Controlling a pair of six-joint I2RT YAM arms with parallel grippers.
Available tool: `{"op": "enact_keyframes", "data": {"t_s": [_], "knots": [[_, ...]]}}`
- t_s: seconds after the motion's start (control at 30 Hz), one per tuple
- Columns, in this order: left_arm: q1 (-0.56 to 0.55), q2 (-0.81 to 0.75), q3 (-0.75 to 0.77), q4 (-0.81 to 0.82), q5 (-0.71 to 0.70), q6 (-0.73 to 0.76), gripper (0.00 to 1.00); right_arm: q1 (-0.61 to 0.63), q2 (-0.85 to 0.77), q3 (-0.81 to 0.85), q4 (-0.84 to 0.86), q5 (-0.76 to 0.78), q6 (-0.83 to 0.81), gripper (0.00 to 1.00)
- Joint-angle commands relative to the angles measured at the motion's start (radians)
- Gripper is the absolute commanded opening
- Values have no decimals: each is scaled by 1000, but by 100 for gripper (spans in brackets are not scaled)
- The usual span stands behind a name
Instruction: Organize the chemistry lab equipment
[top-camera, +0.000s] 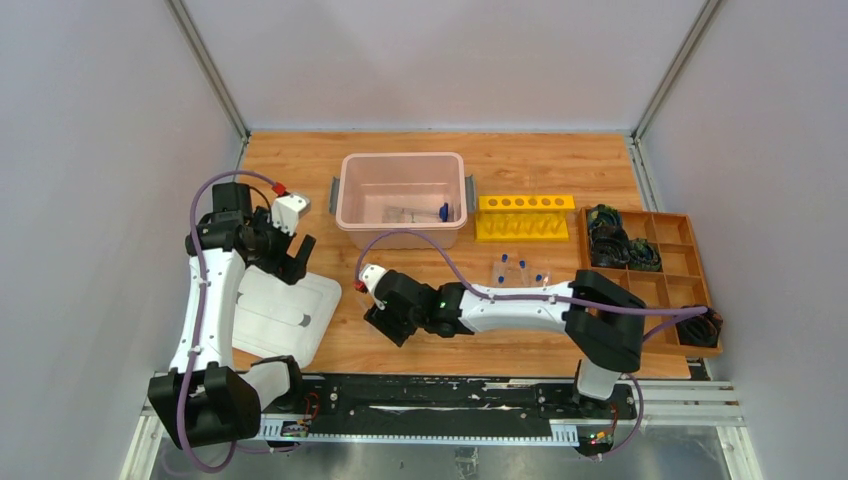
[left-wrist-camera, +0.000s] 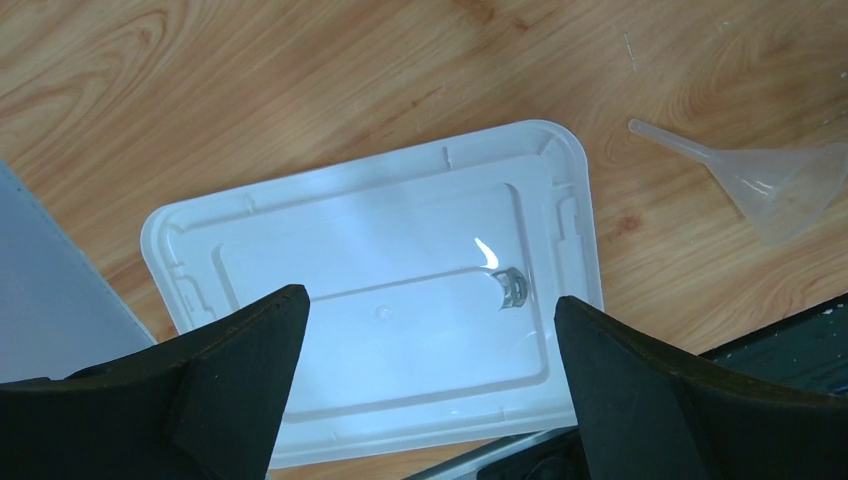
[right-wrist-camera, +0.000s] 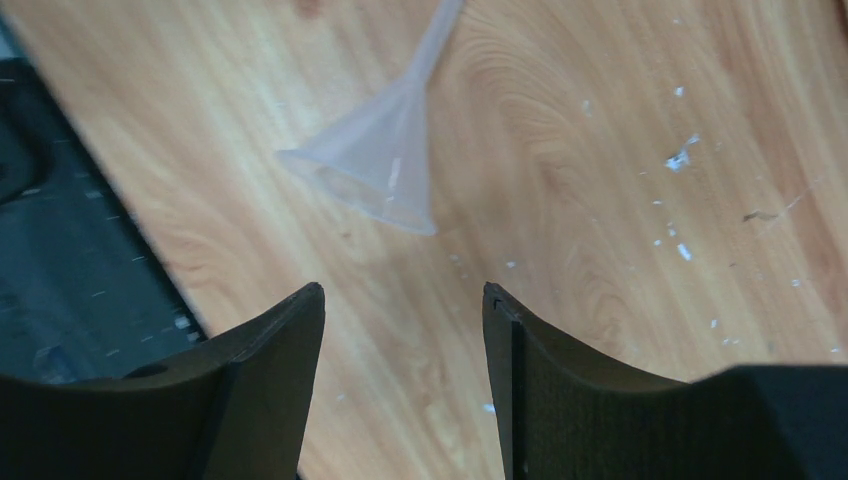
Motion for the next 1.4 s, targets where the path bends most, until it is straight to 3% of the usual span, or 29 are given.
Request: {"op": "enact_keyframes", "data": {"t_s": [0.0,0.23,0.5,0.6,0.77,1.1,1.27,1.37], "knots": [[10,-21,14,-39,-4,44,100,-1,60,48,24,136,-145,62],[13,-21,-1,-57,-19,74,100,-1,104,33,180,131,-313,59],[23,-12,-29,-57,-65,105,100,-1,153,52,231,34,-357,48],[23,-7,-29,-57,-75,106,100,1,178,77,216,14,-340,35],[23,6,-24,-57,-97,106,100,1,179,122,128,58,-281,1],[23,32,-9,-56,-72,82,100,-48,-143,74,40,37,-166,0],[23,46,-2,-54,-88,81,100,-205,-284,113,22,-131,-18,0],[25,49,-1,-54,-99,81,100,-352,-277,163,26,-245,106,0]]}}
